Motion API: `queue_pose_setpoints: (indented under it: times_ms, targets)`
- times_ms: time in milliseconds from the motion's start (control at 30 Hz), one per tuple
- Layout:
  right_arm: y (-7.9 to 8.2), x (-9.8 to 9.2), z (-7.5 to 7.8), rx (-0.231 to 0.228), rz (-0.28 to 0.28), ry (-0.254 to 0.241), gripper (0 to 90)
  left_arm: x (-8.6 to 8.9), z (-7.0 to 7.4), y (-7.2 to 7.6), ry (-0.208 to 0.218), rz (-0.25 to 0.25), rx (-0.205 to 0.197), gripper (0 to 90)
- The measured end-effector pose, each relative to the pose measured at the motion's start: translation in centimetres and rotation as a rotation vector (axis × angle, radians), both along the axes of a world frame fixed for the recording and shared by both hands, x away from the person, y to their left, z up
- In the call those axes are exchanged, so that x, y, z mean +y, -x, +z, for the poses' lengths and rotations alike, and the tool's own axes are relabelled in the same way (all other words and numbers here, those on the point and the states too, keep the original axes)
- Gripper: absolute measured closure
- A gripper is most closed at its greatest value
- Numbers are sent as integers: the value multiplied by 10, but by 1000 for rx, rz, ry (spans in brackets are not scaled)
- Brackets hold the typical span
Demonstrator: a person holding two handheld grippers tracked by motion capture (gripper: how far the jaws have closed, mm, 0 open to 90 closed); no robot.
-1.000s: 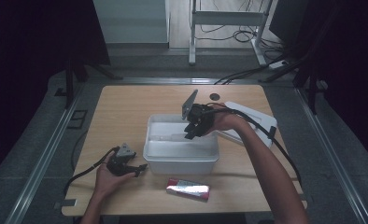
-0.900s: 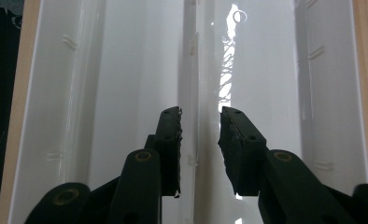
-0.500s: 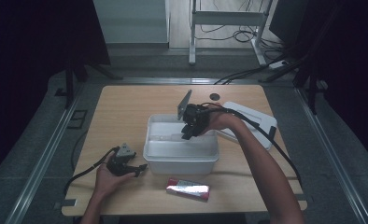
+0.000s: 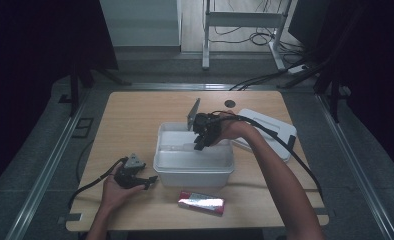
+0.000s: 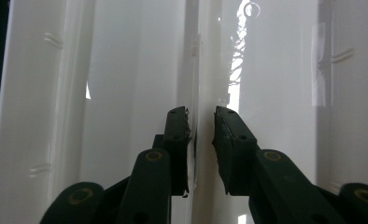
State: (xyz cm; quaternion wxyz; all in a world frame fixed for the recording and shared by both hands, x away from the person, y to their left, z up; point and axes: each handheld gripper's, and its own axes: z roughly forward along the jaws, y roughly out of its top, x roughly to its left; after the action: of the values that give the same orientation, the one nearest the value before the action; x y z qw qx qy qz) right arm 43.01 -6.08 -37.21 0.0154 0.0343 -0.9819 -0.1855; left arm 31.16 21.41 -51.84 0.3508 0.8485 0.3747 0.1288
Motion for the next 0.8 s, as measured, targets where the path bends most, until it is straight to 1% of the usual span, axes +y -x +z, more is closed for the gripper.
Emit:
queue_pose_setpoints:
  times_ms: [267, 433, 800]
  targets:
    - [0, 1, -2, -4, 5, 8, 794, 0, 0, 0, 0, 0, -1, 281]
    - [1, 1, -2, 9, 20, 8, 870, 0, 0, 0, 0, 0, -1, 281]
    - [2, 0, -2, 8, 19, 5, 886, 0, 0, 0, 0, 0, -3, 281]
